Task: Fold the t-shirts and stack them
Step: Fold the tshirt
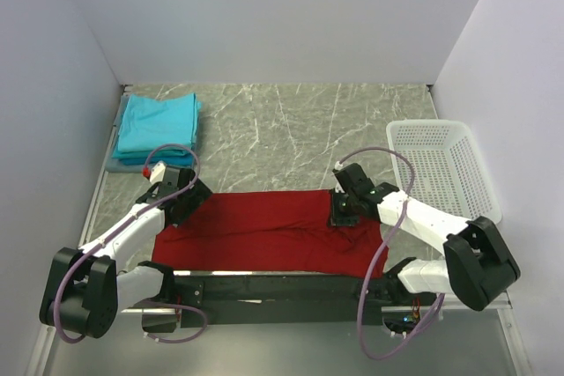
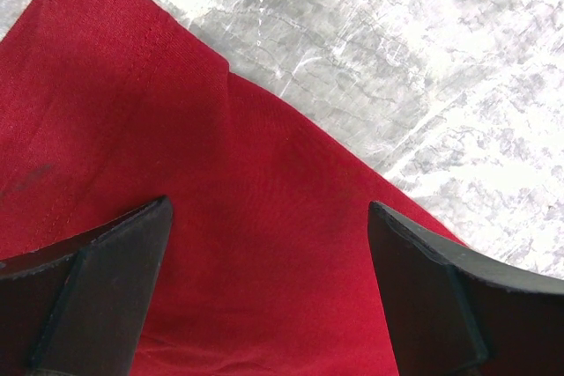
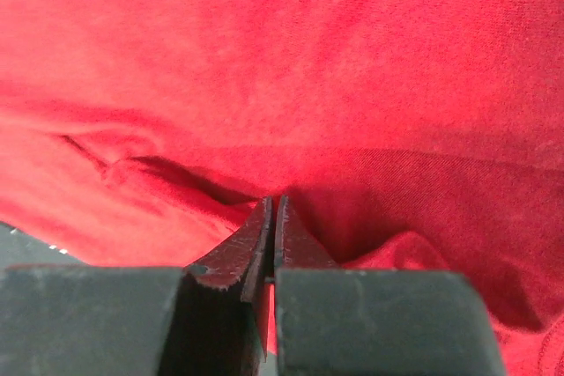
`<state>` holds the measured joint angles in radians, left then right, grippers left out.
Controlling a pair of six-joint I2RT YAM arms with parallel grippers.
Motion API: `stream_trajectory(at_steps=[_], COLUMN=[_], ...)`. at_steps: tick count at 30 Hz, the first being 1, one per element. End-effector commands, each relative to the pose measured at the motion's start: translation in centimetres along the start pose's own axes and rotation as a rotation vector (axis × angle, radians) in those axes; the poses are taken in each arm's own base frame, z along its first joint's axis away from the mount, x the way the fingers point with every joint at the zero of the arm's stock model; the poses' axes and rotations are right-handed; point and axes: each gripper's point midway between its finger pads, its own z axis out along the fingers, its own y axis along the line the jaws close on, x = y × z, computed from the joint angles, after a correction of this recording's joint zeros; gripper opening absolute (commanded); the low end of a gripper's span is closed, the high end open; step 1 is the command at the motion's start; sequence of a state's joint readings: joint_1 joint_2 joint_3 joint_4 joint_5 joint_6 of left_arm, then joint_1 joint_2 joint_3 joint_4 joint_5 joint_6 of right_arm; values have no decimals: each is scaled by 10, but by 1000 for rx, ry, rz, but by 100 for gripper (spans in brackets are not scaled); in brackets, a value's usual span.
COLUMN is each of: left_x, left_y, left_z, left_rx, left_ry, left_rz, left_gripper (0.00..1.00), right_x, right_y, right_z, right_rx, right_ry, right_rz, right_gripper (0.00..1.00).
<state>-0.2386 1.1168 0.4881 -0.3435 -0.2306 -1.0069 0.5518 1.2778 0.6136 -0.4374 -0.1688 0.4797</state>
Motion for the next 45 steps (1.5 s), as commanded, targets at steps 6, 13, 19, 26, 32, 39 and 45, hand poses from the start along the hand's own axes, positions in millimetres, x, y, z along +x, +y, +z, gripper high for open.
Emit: stream_trajectory(at_steps=[6,13,19,26,32,39,45], left_x=[-4,-5,-5,-8,-10,-10,-12], left_y=[13,15,17,21,22,26,23], left_z=[-1,-2,-2,-2,-4,-4,-6], left_rx=[-54,-54,-56,-70,-69,-81,-67], left_ry=[-18,-27,-29,-44,-54,-54,-63], left_rz=[24,27,31,31,30,24,10], left_gripper=[99,99,100,99,99,100,100], right_x=[8,32,42,78,83,32,3], right_y=[28,48,54,60,66,82,102], right_z=[-23,-27,-31,-28,-38,-70,-57], right_rx=[-129,-209,-216,-239,-198,-170,-140], right_ry=[-14,0,-48,-11,-15,-199,-225], right_rz=[13,89,143,129,43,-36,-82], right_gripper=[0,0,0,4,46,79,82])
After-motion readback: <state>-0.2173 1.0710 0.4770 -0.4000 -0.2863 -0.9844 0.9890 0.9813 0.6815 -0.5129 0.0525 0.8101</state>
